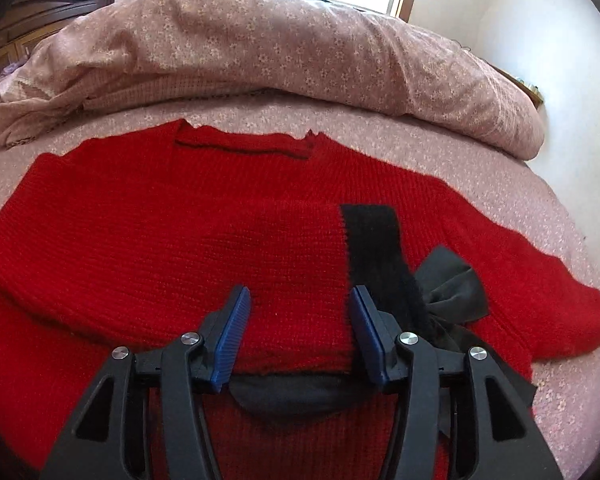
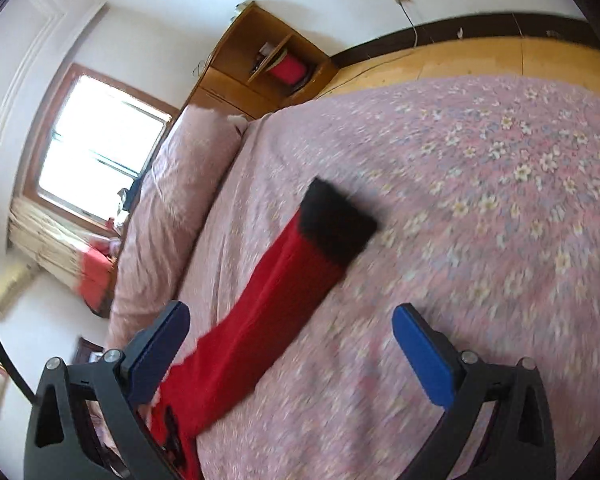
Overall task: Fold small clothes
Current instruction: 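Grasp the other black-cuffed sleeve with the right gripper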
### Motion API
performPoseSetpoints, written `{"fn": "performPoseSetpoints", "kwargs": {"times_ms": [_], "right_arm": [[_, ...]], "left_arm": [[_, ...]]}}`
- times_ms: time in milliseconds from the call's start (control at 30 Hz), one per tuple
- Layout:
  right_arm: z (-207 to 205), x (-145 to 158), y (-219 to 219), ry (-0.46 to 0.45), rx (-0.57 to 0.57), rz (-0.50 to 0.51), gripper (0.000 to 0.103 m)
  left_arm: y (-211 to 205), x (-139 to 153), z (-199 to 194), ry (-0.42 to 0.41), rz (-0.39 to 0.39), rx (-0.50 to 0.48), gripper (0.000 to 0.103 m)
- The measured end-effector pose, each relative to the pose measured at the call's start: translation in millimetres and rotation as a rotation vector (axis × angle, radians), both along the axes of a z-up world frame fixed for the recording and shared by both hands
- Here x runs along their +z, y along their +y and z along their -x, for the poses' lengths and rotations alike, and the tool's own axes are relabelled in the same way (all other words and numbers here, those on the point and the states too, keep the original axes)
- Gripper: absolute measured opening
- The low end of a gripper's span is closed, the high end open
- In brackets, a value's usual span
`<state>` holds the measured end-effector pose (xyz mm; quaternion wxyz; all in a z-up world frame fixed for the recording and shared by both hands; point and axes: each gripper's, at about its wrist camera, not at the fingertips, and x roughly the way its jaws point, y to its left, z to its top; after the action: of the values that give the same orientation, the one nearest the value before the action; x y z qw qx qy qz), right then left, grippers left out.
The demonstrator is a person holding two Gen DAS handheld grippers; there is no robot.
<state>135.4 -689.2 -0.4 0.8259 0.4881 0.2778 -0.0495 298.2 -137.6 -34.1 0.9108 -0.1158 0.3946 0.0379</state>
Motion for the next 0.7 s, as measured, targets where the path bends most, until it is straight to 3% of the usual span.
{"fn": "performPoseSetpoints", "kwargs": {"times_ms": [100, 467, 700], "right_arm": [[-17.0, -16.4, -12.2, -0.006, 0.039, -0.037, 0.103], [-75.8, -16.9, -28.2, -0.056, 0.056, 0.032, 0.103], [-69.0, -8.9, -1.1, -0.07, 0.106, 0.076, 0.103]], "left_arm": [[5.9, -1.3, 0.6, -0.008, 0.034, -0.001, 0.046], [5.4, 0.0, 1.0, -0.011, 0.041, -0.006, 0.048], [6.4, 0.1, 1.2, -0.013, 0.048, -0.007, 0.048]]}}
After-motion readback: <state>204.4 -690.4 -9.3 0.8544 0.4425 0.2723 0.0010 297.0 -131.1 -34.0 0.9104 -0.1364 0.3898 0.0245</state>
